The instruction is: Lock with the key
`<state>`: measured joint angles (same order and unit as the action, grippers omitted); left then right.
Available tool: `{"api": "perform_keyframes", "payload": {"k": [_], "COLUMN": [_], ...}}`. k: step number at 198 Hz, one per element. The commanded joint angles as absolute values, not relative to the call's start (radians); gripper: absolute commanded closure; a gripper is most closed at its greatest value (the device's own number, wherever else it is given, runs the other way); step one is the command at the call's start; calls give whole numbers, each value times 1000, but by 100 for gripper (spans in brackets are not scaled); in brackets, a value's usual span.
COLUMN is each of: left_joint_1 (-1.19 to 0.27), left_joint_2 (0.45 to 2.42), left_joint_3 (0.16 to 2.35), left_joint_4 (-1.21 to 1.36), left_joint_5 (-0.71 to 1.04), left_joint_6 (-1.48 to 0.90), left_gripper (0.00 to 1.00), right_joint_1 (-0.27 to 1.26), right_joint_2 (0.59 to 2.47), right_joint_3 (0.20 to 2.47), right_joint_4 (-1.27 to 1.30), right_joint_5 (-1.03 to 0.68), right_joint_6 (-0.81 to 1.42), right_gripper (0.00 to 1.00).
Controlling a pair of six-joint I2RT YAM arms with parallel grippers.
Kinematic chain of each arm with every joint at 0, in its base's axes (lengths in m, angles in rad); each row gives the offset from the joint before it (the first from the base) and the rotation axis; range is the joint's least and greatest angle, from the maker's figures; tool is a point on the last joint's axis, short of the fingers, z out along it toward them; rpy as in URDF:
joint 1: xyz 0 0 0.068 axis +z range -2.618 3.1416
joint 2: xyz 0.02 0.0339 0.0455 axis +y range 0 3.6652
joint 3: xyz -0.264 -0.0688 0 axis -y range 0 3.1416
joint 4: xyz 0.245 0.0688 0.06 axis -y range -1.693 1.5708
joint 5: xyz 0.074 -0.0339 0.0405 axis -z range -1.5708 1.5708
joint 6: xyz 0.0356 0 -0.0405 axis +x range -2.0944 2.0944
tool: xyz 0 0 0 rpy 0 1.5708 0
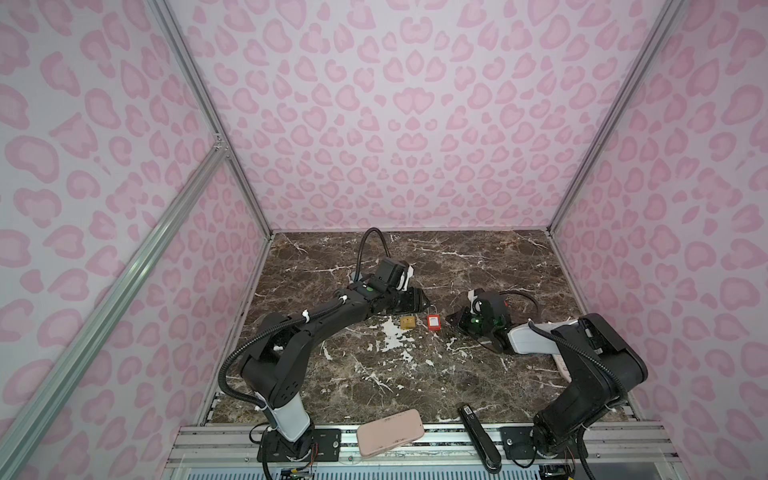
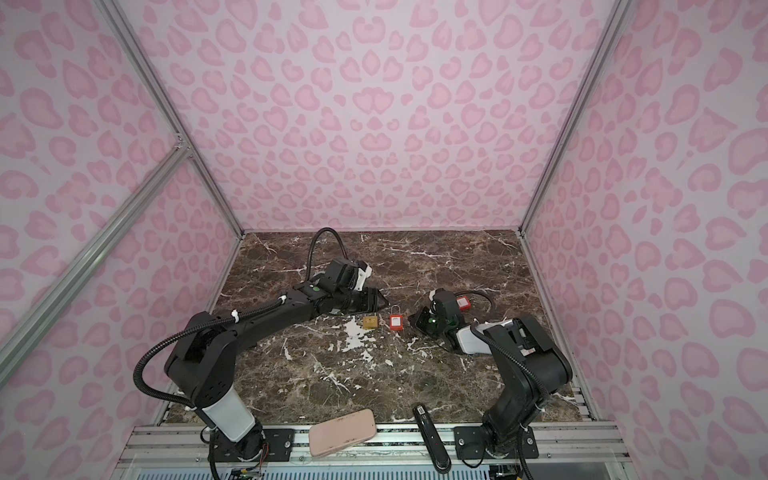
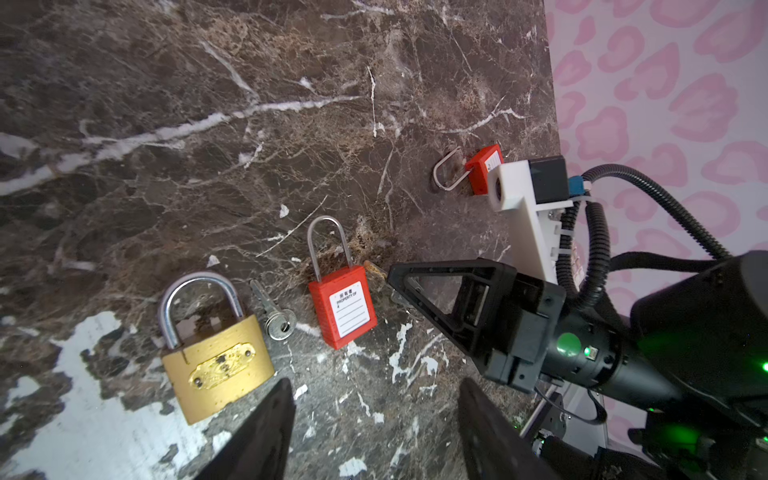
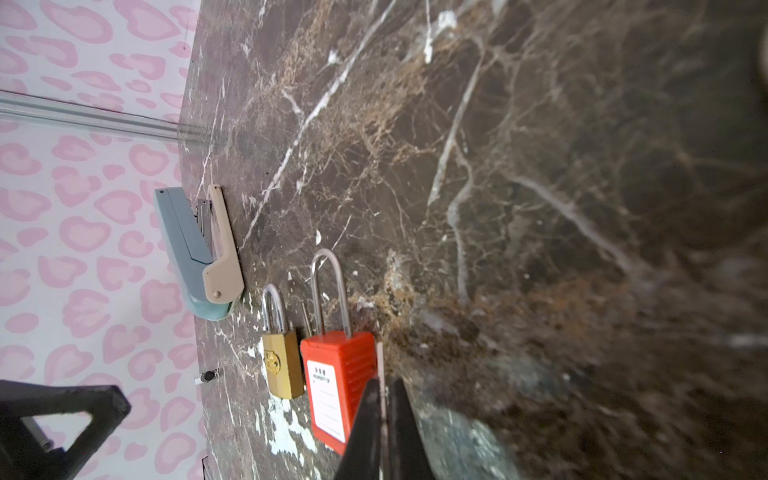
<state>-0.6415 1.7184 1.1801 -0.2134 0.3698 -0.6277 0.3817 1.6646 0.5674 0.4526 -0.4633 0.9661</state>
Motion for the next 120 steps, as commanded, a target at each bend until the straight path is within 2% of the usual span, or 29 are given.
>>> {"api": "perform_keyframes", "payload": {"k": [1, 21, 47, 120], "left_joint_1": [-641, -641, -642, -644], "left_joint_2": [1705, 1700, 1699, 1692], "left_joint_3": [1180, 1177, 1176, 1167], "left_joint_4": [-195, -196, -195, -191], "left_joint_5": [368, 367, 368, 368], "left_joint_6": [-631, -632, -634, -638], "left_gripper": [36, 36, 36, 36], "right_joint_1": [387, 395, 408, 411], "right_joint_2": [1657, 1642, 1621, 1578], "right_joint_3": [560, 557, 571, 555], "right_joint_4": [475, 452, 394, 338], "right_joint_5": [-417, -398, -367, -341], "right_joint_6": [952, 942, 919, 924], "right_gripper": [77, 67, 60, 58]}}
